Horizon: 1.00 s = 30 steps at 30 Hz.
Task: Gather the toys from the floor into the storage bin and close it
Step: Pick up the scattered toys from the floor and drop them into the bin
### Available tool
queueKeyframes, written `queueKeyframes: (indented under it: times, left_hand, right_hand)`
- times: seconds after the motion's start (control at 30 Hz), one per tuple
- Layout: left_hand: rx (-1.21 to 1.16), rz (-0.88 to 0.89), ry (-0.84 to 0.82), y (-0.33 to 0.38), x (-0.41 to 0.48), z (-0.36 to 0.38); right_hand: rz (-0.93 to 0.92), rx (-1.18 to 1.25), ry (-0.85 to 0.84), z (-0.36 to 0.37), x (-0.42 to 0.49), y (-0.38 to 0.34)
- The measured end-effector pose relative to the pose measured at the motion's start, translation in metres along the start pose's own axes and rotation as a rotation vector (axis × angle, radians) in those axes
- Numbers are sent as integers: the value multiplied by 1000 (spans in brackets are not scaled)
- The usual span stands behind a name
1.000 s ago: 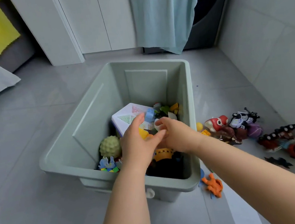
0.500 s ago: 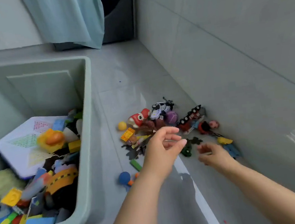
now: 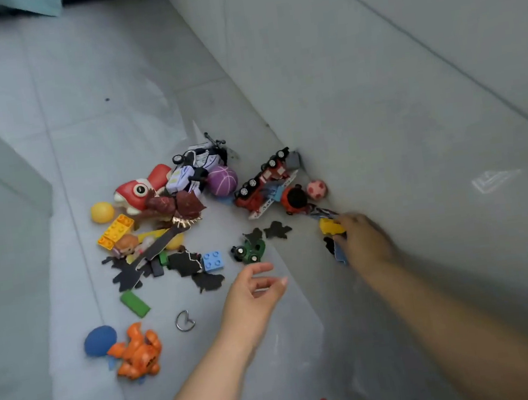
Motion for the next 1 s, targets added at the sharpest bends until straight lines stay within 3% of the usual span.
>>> queueKeyframes:
  times: [0.07,0.13,0.2,0.27,0.37,0.47,0.6,0.73,0.87,1.0]
  left_hand:
    - [-53,-43,14,-5,3,10]
    - [-175,-127,13,-7,4,19]
    - [-382,-239,-24,-8,5,28]
    - [-532,-293,-48,-12,6,31]
    - [-481,-201,36,-18,11,26]
    - [-374,-130,61,-21,12,23]
    - [-269,-48,14,-19,7,20]
    - [-295,-63,21,-21,5,14]
    - [-378,-217,72,-30,5,6]
    - [-428,-356,154,-42,4,-4]
  right_hand:
    - [3,46,94,-1,-1,-1]
    - [9,267,167,-6,-16,-5]
    - [-63,476,86,-9,-45,-21]
    - [-216,583,-108,-7,-81,-44]
    - [-207,654,-160,-7,-94,-46]
    - [-46,443,48,-9,-61,-12]
    - [-80,-61,-61,15,-35,9]
    - [-204,55,-96,27,-55,-13]
    - [-321,197,-84,38,-82,-32]
    - [-205,268,-30,39,-85,-32]
Point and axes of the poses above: each hand's wrist, its own x-axis towards the middle knuckle, its own z-axis out of the palm, y = z × x, the point moved 3 cm from there along x, towards the middle knuckle, and after that the axes turned 7 degrees about y, right-handed, at the moved point
